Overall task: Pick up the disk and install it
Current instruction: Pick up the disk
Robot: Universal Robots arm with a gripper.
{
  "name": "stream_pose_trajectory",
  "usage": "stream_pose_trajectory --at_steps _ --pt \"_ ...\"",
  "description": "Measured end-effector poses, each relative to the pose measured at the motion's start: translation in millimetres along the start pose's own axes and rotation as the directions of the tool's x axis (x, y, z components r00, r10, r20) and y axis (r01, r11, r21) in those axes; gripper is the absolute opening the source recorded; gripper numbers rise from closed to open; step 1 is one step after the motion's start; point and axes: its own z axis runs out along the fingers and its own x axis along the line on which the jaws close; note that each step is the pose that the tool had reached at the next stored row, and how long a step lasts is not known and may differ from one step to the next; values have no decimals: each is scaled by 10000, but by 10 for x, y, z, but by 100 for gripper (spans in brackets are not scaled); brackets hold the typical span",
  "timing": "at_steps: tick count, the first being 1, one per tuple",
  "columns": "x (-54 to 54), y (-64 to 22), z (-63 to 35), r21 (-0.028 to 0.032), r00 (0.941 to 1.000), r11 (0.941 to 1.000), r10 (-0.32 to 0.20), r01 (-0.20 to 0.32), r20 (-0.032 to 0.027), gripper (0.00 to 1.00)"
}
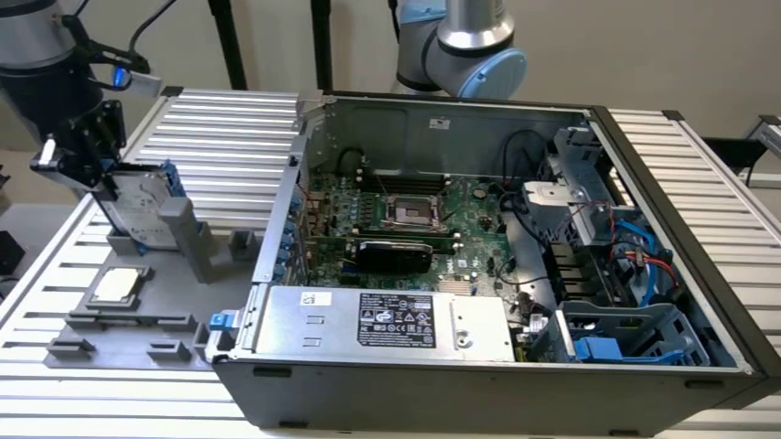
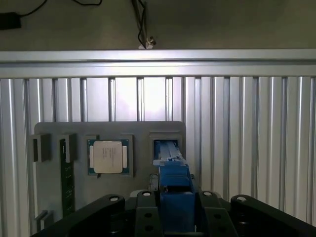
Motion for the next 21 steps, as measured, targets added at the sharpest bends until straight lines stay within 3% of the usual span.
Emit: stream_pose_trajectory --at_steps 21 --pt "5 0 -6 2 10000 10000 0 0 1 33"
